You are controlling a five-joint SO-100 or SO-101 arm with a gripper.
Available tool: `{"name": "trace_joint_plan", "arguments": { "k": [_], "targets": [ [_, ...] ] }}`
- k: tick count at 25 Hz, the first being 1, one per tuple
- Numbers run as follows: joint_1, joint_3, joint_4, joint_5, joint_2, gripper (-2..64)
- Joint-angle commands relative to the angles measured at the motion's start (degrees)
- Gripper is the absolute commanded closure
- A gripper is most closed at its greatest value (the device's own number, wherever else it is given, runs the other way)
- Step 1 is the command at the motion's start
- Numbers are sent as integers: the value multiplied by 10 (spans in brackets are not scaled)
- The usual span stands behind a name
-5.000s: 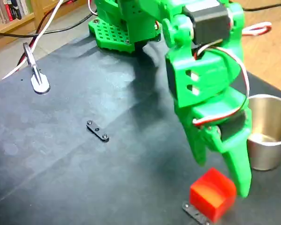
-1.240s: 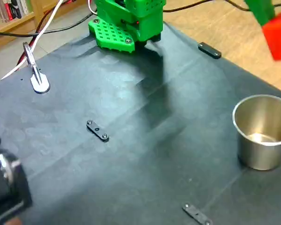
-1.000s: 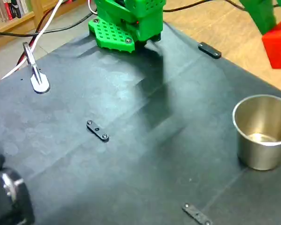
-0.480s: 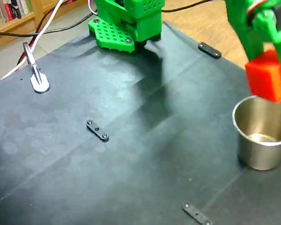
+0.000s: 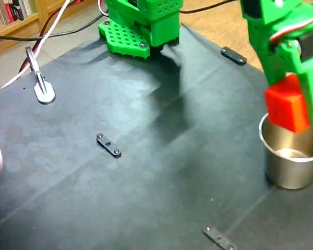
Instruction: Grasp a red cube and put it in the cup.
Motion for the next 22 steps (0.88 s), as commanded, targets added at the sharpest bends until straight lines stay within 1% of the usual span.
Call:
{"name": "trace_joint_plan", "arguments": {
  "k": [1, 19, 22],
  "targets": [
    [-5, -13, -6, 4, 6, 621],
    [-16, -13, -6, -6, -31, 619],
    [-32, -13, -6, -6, -35, 619]
  ]
}}
